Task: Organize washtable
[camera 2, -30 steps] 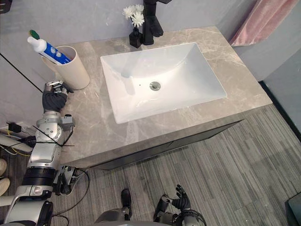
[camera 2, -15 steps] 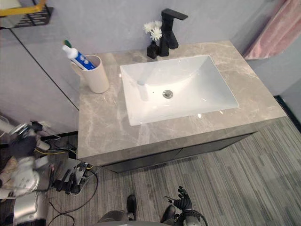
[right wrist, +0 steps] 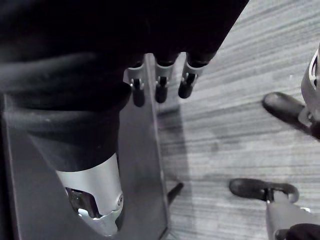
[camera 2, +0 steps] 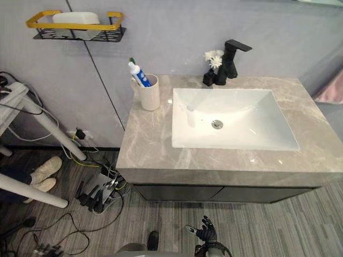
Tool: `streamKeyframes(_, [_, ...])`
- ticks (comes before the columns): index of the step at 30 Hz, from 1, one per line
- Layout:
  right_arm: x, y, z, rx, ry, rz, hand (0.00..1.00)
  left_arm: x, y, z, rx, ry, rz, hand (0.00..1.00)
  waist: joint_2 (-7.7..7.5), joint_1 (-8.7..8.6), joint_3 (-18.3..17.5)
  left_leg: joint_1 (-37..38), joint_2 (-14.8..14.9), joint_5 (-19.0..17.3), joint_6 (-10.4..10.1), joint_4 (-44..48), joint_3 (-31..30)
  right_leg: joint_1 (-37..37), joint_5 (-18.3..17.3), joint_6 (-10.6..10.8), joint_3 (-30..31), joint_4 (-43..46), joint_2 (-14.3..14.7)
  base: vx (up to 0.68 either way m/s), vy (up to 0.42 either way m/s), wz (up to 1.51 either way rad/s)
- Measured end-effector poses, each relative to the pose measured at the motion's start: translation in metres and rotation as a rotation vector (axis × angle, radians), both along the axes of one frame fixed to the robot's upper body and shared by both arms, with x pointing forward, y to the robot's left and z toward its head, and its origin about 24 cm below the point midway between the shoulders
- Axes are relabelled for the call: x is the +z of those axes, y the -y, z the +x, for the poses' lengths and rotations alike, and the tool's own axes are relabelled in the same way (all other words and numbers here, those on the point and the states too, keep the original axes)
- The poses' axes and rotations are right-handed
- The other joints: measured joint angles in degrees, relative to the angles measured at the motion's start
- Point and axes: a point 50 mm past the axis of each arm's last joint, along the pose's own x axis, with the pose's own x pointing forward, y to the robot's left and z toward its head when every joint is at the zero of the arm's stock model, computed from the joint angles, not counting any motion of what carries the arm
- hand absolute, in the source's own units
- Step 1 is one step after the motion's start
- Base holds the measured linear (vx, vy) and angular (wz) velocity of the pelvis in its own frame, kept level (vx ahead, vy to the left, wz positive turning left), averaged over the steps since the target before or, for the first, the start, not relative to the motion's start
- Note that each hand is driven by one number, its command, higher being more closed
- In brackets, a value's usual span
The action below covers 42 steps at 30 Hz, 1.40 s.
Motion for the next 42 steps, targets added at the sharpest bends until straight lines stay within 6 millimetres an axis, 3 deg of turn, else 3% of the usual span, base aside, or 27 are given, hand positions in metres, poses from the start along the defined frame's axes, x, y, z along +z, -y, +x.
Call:
streamKeyframes(2, [0.0,0.002,0.004,0.0,0.005,-0.004,0.0,-0.009,0.011,0.003,-0.004,-0.009,-0.071,0.0,-0.08,-0.83,0.1,-1.5,3.7,-1.3,-0.2,4.9,9.3,0.1,-0.4,0.2,-1.4,0.8,-0.4,0.04,0.01,0.31])
streamKeyframes(4, [0.001,0.011,0.008,-0.002,0.007,-0.029,0.0,-0.014,0.019,-0.001,-0.006,-0.025,-0.114,0.0,0.2,-0.84,0.4,-2.2,4.7,-2.3,-0.4,8.5,11.5,-0.5,-1.2,0.6,-0.5,2.9,-1.3,0.05,0.1,-0.03])
streamKeyframes(7, [0.0,0.021,0.013,-0.023,0.003,-0.057,0.0,-0.017,0.021,-0.003,-0.035,-0.033,-0.135,0.0,0.13,-1.37,1.4,-4.2,4.0,-3.6,-1.1,15.1,7.7,-1.0,-1.5,1.1,2.3,4.1,-2.9,-0.02,0.206,-0.3])
streamKeyframes(8, [-0.002,0.024,0.013,-0.015,-0.013,-0.066,0.0,-0.019,0.025,-0.004,-0.058,-0.044,-0.152,0.0,-0.02,-1.06,1.5,-4.6,3.3,-4.3,-2.1,16.8,2.8,-1.6,-1.3,1.4,4.1,4.8,-3.5,-0.05,0.152,-0.66])
streamKeyframes(9, [-0.003,0.028,0.013,-0.021,-0.024,-0.073,0.0,-0.021,0.029,-0.004,-0.08,-0.047,-0.171,0.0,0.77,-1.24,1.6,-4.5,2.6,-5.6,-3.9,17.1,-1.2,-2.8,-0.9,1.8,5.7,5.7,-3.8,-0.05,0.165,-0.67])
streamKeyframes(14, [-0.008,0.044,-0.001,-0.111,-0.08,-0.083,0.0,-0.02,0.037,0.02,-0.211,-0.006,-0.183,0.0,1.56,-2.9,2.4,-3.1,0.0,-6.4,-4.4,13.5,-2.2,-6.1,1.1,2.4,9.4,7.7,-6.6,-0.06,0.153,-0.4])
streamKeyframes(15, [-0.008,0.046,-0.002,-0.102,-0.083,-0.095,0.0,-0.02,0.038,0.024,-0.248,-0.002,-0.184,0.0,1.75,-3.03,2.5,-2.5,-0.8,-6.5,-4.3,12.8,-1.0,-7.7,0.9,2.0,11.1,9.5,-8.0,-0.11,0.215,-0.67])
streamKeyframes(17, [-0.008,0.051,-0.005,-0.086,-0.092,-0.116,0.0,-0.018,0.038,0.035,-0.341,0.002,-0.168,0.0,2.33,-3.38,2.9,-2.6,-1.0,-7.8,-2.1,12.9,2.5,-11.2,0.1,0.3,13.8,13.0,-9.5,-0.14,0.194,-0.72])
streamKeyframes(18, [-0.008,0.051,-0.004,-0.079,-0.092,-0.113,0.0,-0.017,0.037,0.038,-0.374,-0.001,-0.159,0.0,2.37,-3.98,3.0,-2.7,-0.9,-8.0,-0.9,12.9,4.2,-12.3,0.1,-1.6,13.8,13.9,-9.7,-0.17,0.125,-0.72])
streamKeyframes(19, [-0.005,0.053,0.005,-0.057,-0.072,-0.116,0.0,-0.017,0.038,0.041,-0.408,-0.009,-0.156,0.0,4.11,-4.74,4.0,-2.7,0.5,-6.9,2.4,12.1,8.2,-13.4,-1.5,-6.6,9.7,19.4,-11.1,-0.15,0.097,-0.67])
streamKeyframes(20, [-0.004,0.054,0.007,-0.051,-0.068,-0.119,0.0,-0.017,0.038,0.041,-0.415,-0.012,-0.154,0.0,3.93,-4.73,4.1,-2.4,0.6,-7.0,2.7,12.2,8.6,-14.1,-1.9,-7.0,8.2,22.6,-12.1,-0.14,0.074,-1.18])
streamKeyframes(21, [-0.004,0.049,0.011,-0.016,-0.06,-0.118,0.0,-0.018,0.034,0.038,-0.432,-0.033,-0.159,0.0,3.62,-4.33,5.2,-0.1,1.4,-7.4,3.5,11.2,12.5,-14.2,-5.1,-7.0,1.9,34.0,-14.7,-0.07,0.029,-1.13])
streamKeyframes(23, [-0.006,0.04,0.01,0.027,-0.065,-0.1,0.0,-0.02,0.032,0.031,-0.443,-0.07,-0.164,0.0,2.44,-4.34,4.5,1.1,2.3,-7.6,3.9,10.7,17.8,-11.8,-8.9,-7.7,-4.1,39.5,-15.1,-0.07,0.014,-1.43])
streamKeyframes(25, [-0.009,0.034,0.012,0.069,-0.087,-0.092,0.0,-0.021,0.029,0.025,-0.432,-0.087,-0.166,0.0,1.56,-3.75,3.8,1.5,3.8,-7.8,3.8,10.5,24.5,-9.9,-11.8,-7.5,-8.5,40.3,-14.3,-0.03,-0.025,-1.78])
streamKeyframes(28, [-0.01,0.035,0.017,0.13,-0.103,-0.114,0.0,-0.021,0.031,0.03,-0.412,-0.068,-0.173,0.0,1.18,-2.15,3.5,1.1,8.4,-8.9,2.9,13.5,35.8,-7.6,-12.3,-6.0,-11.5,33.2,-13.0,-0.05,-0.086,-2.34])
streamKeyframes(29, [-0.009,0.036,0.019,0.166,-0.102,-0.13,0.0,-0.02,0.031,0.033,-0.416,-0.063,-0.17,0.0,1.08,-1.61,3.5,1.2,10.8,-9.9,2.0,16.6,39.5,-6.9,-11.3,-1.9,-9.4,26.1,-11.0,-0.05,-0.214,-2.26])
streamKeyframes(30, [-0.009,0.04,0.02,0.178,-0.101,-0.142,0.0,-0.021,0.033,0.037,-0.418,-0.058,-0.177,0.0,1.73,-1.55,3.7,1.6,13.8,-10.4,1.3,19.7,41.2,-6.3,-10.6,0.2,-5.9,20.6,-7.3,-0.03,-0.296,-2.26])
streamKeyframes(32, [-0.01,0.044,0.015,0.184,-0.117,-0.153,0.0,-0.022,0.036,0.036,-0.418,-0.059,-0.189,0.0,2.74,-2.08,3.9,3.4,18.1,-10.3,1.2,23.9,41.9,-5.5,-9.2,-1.2,-1.8,16.6,-3.2,-0.01,-0.22,-1.66])
streamKeyframes(33, [-0.012,0.043,0.007,0.198,-0.136,-0.154,0.0,-0.024,0.036,0.03,-0.405,-0.078,-0.197,0.0,3.21,-2.48,3.6,4.8,22.7,-10.2,1.2,29.8,42.2,-3.8,-8.8,-2.0,2.3,14.1,0.0,0.01,-0.26,-1.88])
streamKeyframes(34, [-0.014,0.044,0.001,0.209,-0.151,-0.16,0.0,-0.026,0.037,0.02,-0.386,-0.101,-0.212,0.0,3.69,-2.81,3.2,5.0,27.4,-9.3,2.5,36.8,40.7,-2.8,-8.7,-2.9,6.7,12.2,3.3,0.02,-0.292,-1.91])
streamKeyframes(35, [-0.014,0.045,0.0,0.212,-0.156,-0.163,0.0,-0.027,0.036,0.015,-0.377,-0.112,-0.214,0.0,4.58,-2.88,2.8,4.6,29.4,-8.1,4.6,40.5,38.5,-2.3,-8.7,-3.5,8.9,11.5,4.6,0.04,-0.211,-1.82])
streamKeyframes(36, [-0.014,0.046,0.0,0.214,-0.161,-0.166,0.0,-0.028,0.035,0.008,-0.365,-0.127,-0.222,0.0,4.05,-3.01,3.0,1.6,30.6,-7.0,7.6,45.6,32.8,-1.7,-8.6,-4.5,12.9,10.6,6.2,0.11,-0.101,-1.9])
streamKeyframes(37, [-0.015,0.047,0.0,0.218,-0.167,-0.173,0.0,-0.03,0.037,0.001,-0.364,-0.146,-0.241,0.0,3.5,-2.89,3.1,-2.0,25.6,-10.9,1.7,46.2,22.4,-2.0,-8.2,-5.4,17.9,10.2,6.5,0.23,-0.049,-2.85])
streamKeyframes(38, [-0.014,0.048,0.005,0.225,-0.164,-0.175,0.0,-0.032,0.039,-0.007,-0.364,-0.177,-0.268,0.0,2.83,-2.49,3.9,-6.3,14.1,-14.9,-4.1,42.4,8.3,-2.5,-7.0,-6.1,25.6,9.3,6.5,0.29,0.031,-3.4])
streamKeyframes(39, [-0.014,0.047,0.008,0.234,-0.159,-0.171,0.0,-0.033,0.042,-0.016,-0.358,-0.198,-0.28,0.0,2.84,-1.68,4.2,-7.2,7.5,-15.7,-5.2,37.4,-0.5,-2.8,-6.6,-5.9,32.3,9.3,7.3,0.31,0.135,-3.7])
streamKeyframes(40, [-0.013,0.046,0.011,0.244,-0.15,-0.17,0.0,-0.034,0.045,-0.024,-0.357,-0.217,-0.291,0.0,3.54,-1.25,4.6,-7.9,2.9,-15.7,-5.7,33.2,-9.7,-2.7,-6.5,-5.8,37.9,9.5,8.5,0.22,0.159,-2.86])
streamKeyframes(42, [-0.012,0.045,0.013,0.251,-0.142,-0.163,0.0,-0.034,0.05,-0.024,-0.38,-0.223,-0.302,0.0,4.74,-1.2,4.9,-8.4,-0.9,-14.6,-7.1,26.8,-22.1,-3.8,-6.8,-5.1,45.3,11.0,10.7,0.15,0.194,-2.54])
